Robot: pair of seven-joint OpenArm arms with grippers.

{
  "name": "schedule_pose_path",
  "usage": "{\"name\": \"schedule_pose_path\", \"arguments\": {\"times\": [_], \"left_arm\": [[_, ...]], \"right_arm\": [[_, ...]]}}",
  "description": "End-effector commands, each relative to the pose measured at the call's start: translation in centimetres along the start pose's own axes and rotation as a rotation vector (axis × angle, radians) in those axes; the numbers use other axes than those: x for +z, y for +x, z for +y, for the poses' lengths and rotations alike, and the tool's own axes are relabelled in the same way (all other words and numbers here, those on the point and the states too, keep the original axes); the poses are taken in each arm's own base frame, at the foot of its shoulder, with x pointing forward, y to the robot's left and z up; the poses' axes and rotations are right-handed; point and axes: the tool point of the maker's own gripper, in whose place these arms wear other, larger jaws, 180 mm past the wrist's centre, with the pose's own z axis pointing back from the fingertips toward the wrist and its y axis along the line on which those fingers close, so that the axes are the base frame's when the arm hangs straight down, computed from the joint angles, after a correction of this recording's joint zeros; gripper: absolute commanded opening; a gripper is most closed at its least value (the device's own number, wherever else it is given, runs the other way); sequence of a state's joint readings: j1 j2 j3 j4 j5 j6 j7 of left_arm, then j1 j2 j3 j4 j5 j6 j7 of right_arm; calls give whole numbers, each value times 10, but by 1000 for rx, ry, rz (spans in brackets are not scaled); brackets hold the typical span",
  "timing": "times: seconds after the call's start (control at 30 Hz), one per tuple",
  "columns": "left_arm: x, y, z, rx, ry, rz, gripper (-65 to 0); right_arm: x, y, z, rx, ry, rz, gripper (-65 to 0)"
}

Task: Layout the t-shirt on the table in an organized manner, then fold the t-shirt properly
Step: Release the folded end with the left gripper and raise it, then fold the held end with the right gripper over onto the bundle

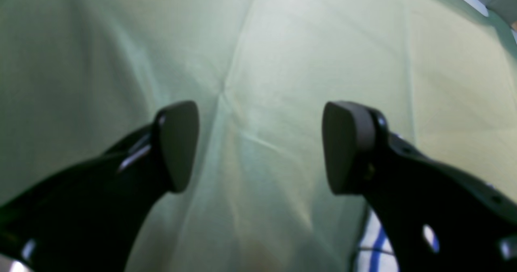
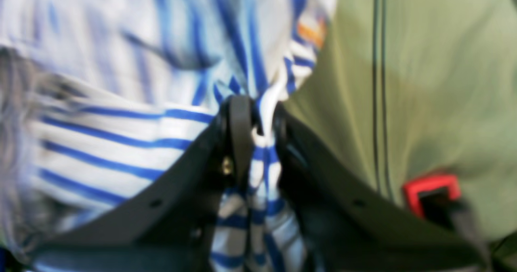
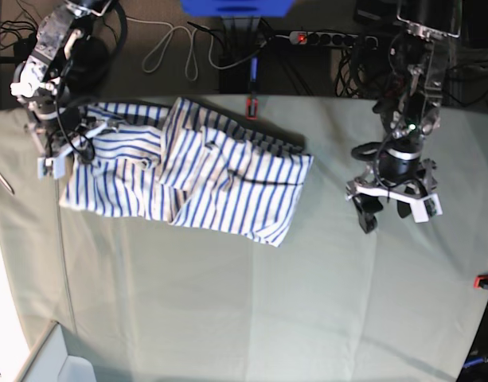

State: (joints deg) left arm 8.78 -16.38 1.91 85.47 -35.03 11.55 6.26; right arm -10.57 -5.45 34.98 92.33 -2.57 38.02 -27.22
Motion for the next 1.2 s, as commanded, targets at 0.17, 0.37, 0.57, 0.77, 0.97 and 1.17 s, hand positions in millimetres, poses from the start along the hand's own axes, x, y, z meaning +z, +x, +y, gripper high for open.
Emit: {"name": "schedule_pose_path", "arguments": {"times": [0.17,0.37,0.57,0.77,0.97,1.17], "left_arm": [[-2,18,-3,-12,-15,-54,-187],[-2,27,13,-2,26,-77,-187],[6,38,47,16,108,-107,-187],[22,35,82,24,190,-107,-187],[39,23,108,21,252,-81,-187],[50,20,125,20,294,-74,-187]], "right_arm": [[24,56,29,85,27,-122,-650],[37,88,106,237,199,-189,-650],[40,106,177,290,363,-249,-650],[29,128,234,301,477,-288,-650],[6,113,282,321,576,-219,-650],[-1,103,307,362,638,-183,-650]]}}
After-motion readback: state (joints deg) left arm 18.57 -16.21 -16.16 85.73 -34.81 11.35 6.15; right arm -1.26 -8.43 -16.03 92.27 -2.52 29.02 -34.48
